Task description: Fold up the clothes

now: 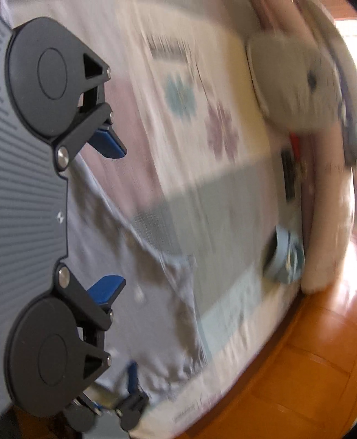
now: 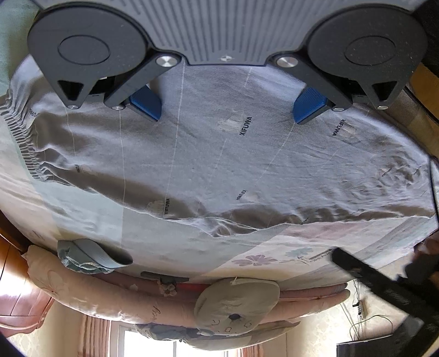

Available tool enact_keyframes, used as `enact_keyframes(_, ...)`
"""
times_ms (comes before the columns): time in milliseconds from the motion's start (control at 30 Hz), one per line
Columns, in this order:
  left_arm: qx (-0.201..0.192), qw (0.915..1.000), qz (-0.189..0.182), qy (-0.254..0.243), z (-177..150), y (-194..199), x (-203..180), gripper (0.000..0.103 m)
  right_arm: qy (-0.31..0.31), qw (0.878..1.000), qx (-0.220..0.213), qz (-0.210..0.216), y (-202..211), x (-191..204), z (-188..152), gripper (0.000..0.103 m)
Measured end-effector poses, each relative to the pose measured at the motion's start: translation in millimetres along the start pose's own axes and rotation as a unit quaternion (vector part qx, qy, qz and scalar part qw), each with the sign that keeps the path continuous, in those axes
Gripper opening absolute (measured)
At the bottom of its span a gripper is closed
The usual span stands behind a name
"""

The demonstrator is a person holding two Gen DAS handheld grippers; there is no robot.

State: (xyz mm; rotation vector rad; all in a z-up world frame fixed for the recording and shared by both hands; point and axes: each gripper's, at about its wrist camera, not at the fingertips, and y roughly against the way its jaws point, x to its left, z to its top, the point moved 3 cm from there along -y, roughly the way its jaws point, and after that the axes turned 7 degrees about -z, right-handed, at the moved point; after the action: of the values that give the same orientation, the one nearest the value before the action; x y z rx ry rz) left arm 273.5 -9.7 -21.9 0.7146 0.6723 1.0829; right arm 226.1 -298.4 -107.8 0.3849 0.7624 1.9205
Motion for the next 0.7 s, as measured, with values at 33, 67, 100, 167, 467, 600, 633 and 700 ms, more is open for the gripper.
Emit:
enact_keyframes(33, 0.007, 0.9998, 0.018, 0.002, -5.2, 9.1, 7.6, 0.092, 0.001, 1.000, 0.000, 0.002, 0.1, -0.3, 0.1, 0.103)
enact_keyframes(67, 0.014, 0.9992, 0.037, 0.004, -10.3, 18.3, 15.3, 0.092, 0.003, 1.000, 0.000, 0.004, 0.2, -0.7, 0.4, 0.103)
enact_keyframes(100, 0.020, 0.9983, 0.055, 0.006, -15.5, 27.5, 22.9, 0.093, 0.006, 1.000, 0.002, 0.006, 1.0, -1.3, 1.6, 0.103)
enact_keyframes(167, 0.042, 0.9968, 0.066, 0.017, -29.4, 33.2, 33.9, 0.094, 0.011, 1.000, 0.006, 0.011, 2.6, -2.6, 4.2, 0.103)
enact_keyframes(467, 0.070, 0.9957, 0.048, 0.036, -77.8, -8.3, 17.8, 0.094, 0.033, 0.999, 0.005, 0.030, 6.6, -4.6, 23.7, 0.103)
enact_keyframes(600, 0.075, 0.9941, 0.039, 0.068, -97.3, -10.1, 24.5, 0.094, 0.040, 0.999, -0.006, 0.022, -0.2, 2.0, 36.1, 0.103)
enact_keyframes(633, 0.069, 0.9939, 0.037, 0.078, -100.9, -5.0, 28.1, 0.094, 0.043, 0.999, -0.008, 0.021, -1.9, 3.9, 38.7, 0.103)
enact_keyframes(700, 0.055, 0.9935, 0.038, 0.091, -104.5, 6.3, 36.1, 0.094, 0.047, 0.999, -0.005, 0.024, -4.1, 10.1, 39.1, 0.103)
